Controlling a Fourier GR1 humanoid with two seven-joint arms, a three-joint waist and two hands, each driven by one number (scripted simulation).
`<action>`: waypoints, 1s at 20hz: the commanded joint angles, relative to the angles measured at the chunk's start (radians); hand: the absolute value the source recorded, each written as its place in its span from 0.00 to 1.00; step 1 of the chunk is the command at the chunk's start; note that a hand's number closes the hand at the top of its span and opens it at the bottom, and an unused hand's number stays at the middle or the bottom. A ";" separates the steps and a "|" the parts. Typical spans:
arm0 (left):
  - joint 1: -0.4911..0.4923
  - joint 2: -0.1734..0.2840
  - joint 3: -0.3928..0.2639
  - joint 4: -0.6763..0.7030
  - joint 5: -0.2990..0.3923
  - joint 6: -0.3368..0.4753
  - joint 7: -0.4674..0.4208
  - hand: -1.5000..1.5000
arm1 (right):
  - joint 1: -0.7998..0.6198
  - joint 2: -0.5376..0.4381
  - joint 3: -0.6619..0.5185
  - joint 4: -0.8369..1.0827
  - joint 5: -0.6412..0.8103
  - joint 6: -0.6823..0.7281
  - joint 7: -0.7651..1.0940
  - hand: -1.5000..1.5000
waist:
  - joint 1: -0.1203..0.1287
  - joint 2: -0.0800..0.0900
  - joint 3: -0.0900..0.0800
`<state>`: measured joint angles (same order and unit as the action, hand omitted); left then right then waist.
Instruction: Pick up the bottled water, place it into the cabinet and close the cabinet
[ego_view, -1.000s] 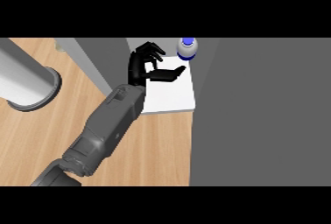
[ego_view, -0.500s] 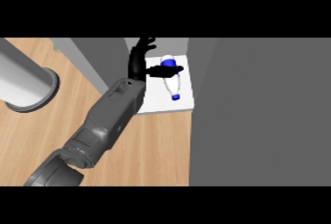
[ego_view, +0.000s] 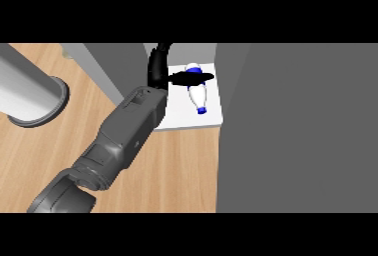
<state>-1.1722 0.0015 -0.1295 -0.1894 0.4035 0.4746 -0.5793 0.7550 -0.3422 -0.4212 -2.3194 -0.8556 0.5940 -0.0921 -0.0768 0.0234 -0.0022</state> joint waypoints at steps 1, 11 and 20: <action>0.015 -0.001 -0.009 -0.049 0.027 -0.047 -0.069 0.00 | -0.035 0.005 0.007 -0.074 0.034 -0.044 0.035 0.00 | 0.000 -0.005 0.001; 0.072 -0.001 -0.056 -0.148 0.105 -0.095 -0.056 0.00 | 0.021 -0.004 -0.056 -0.133 -0.058 -0.079 0.089 0.00 | 0.034 -0.025 0.001; 0.280 -0.001 -0.285 -0.456 0.234 -0.027 -0.003 0.00 | 0.008 0.030 -0.010 -0.205 0.009 -0.136 0.137 0.00 | 0.050 -0.035 0.000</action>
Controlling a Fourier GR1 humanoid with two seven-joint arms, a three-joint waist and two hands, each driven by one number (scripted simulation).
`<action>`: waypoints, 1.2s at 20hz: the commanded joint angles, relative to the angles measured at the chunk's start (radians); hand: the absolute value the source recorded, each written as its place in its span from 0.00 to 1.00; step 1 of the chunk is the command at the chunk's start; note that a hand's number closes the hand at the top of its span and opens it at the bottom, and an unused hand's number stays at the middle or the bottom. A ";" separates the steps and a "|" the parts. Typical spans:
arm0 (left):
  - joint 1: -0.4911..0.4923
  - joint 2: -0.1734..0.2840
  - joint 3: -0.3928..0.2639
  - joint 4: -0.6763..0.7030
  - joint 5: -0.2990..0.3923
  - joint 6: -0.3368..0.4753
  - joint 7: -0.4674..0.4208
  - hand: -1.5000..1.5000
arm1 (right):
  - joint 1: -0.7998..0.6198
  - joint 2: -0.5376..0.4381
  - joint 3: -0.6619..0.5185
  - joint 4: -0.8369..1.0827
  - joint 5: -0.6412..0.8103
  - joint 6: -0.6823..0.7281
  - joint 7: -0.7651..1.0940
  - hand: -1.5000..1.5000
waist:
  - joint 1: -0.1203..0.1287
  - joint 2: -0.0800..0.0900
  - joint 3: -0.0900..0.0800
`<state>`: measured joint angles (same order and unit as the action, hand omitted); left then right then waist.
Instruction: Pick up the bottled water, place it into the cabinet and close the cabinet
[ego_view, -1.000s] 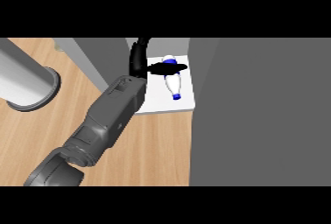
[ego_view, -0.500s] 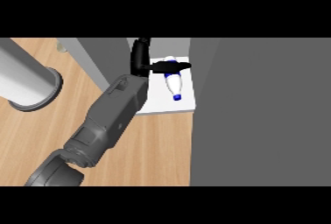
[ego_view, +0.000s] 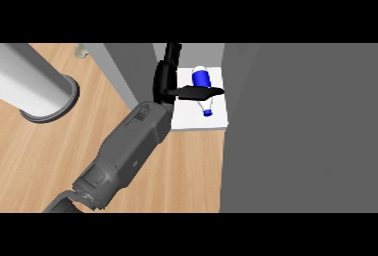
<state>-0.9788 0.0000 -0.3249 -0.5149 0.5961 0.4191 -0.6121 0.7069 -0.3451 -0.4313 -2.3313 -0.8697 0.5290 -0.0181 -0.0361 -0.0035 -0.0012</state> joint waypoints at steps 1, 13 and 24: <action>0.118 0.000 -0.093 -0.149 0.048 0.003 -0.004 0.00 | 0.034 0.038 0.001 -0.169 0.028 -0.053 0.050 0.00 | 0.012 -0.003 0.000; 0.571 0.008 -0.335 -0.675 -0.004 0.148 0.045 0.00 | 0.022 0.047 -0.051 -0.087 0.037 -0.012 0.032 0.00 | 0.045 -0.005 0.001; 0.854 0.264 -0.440 -1.054 -0.023 0.034 0.088 1.00 | 0.086 0.026 -0.022 -0.112 0.040 0.159 0.042 1.00 | 0.035 -0.006 0.001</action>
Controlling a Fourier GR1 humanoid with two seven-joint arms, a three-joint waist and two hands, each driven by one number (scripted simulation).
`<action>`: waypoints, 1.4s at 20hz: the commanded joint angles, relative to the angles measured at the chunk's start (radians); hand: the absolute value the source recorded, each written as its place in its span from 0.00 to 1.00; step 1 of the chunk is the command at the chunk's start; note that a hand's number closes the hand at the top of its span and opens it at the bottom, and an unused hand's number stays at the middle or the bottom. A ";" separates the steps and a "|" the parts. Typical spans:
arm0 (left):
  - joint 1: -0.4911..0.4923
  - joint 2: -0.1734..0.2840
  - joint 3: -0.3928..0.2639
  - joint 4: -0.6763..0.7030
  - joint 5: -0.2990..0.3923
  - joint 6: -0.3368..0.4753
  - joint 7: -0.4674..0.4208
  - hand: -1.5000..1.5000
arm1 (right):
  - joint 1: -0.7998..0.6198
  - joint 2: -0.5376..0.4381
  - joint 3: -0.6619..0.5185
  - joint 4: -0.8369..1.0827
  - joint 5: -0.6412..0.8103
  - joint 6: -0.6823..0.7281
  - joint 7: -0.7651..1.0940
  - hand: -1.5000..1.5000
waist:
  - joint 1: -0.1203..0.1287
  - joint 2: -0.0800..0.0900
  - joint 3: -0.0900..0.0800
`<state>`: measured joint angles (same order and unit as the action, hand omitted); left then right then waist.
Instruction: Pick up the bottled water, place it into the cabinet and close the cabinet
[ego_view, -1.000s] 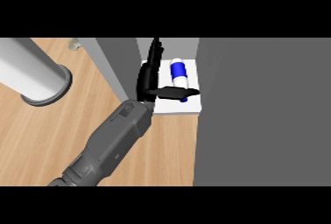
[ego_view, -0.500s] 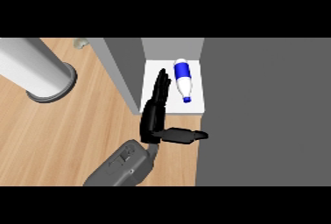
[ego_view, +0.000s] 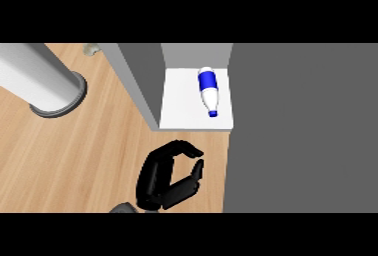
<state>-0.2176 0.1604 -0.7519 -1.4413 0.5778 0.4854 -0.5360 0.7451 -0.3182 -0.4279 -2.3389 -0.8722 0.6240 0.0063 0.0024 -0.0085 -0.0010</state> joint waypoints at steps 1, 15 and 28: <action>0.111 0.141 -0.010 -0.165 -0.002 -0.044 0.012 1.00 | 0.031 -0.021 0.011 -0.195 0.031 -0.025 0.070 1.00 | 0.010 0.001 -0.001; 0.301 0.438 0.194 -0.357 0.092 -0.180 -0.015 1.00 | 0.084 -0.006 0.144 -0.293 0.124 0.192 0.085 1.00 | -0.010 -0.004 -0.003; 0.483 0.641 0.423 -0.440 0.252 -0.346 -0.061 0.00 | 0.047 -0.052 0.261 -0.345 0.137 0.232 0.129 1.00 | 0.010 -0.013 -0.011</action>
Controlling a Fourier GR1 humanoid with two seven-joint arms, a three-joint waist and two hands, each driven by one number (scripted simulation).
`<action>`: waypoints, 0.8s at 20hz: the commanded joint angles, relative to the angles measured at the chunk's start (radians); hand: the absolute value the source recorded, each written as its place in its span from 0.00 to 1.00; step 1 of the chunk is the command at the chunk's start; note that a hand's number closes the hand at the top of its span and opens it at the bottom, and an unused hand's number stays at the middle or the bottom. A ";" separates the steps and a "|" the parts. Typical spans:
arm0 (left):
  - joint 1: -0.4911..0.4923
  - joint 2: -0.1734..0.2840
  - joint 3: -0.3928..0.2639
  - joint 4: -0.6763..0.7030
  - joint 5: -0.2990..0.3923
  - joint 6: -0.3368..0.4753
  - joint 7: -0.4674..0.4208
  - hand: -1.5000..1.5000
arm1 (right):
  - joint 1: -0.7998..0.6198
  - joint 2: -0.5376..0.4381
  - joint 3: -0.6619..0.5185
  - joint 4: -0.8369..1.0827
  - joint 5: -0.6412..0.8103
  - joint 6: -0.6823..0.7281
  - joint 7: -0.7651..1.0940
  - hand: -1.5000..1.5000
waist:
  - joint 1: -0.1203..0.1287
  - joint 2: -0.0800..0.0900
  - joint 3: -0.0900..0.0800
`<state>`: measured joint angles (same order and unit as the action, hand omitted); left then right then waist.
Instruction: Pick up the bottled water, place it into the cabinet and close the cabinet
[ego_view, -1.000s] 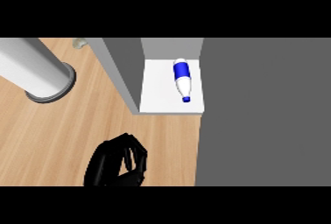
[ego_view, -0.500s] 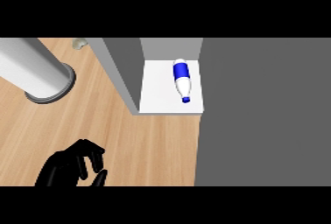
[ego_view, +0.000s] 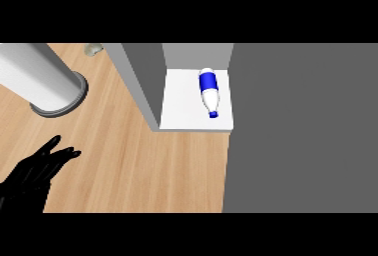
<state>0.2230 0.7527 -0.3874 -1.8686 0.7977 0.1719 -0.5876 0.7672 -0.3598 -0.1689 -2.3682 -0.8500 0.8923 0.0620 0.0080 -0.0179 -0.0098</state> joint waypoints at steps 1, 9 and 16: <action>0.052 0.046 0.069 0.001 0.043 -0.044 -0.019 0.00 | 0.016 -0.017 0.019 -0.314 0.128 -0.010 0.079 1.00 | -0.002 -0.006 -0.003; 0.130 0.102 0.131 -0.038 0.104 -0.106 -0.019 0.00 | -0.117 -0.053 0.126 -0.298 0.153 -0.037 0.143 1.00 | 0.021 -0.014 -0.010; 0.170 0.140 0.180 -0.012 0.138 -0.154 -0.019 0.00 | -0.267 -0.089 0.225 -0.265 0.171 -0.074 0.226 1.00 | 0.019 -0.016 -0.016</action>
<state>0.3760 0.8727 -0.2365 -1.8917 0.9146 0.0373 -0.6093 0.5406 -0.4222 0.0512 -2.3632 -0.8208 0.8733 0.1961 0.0316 -0.0331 -0.0225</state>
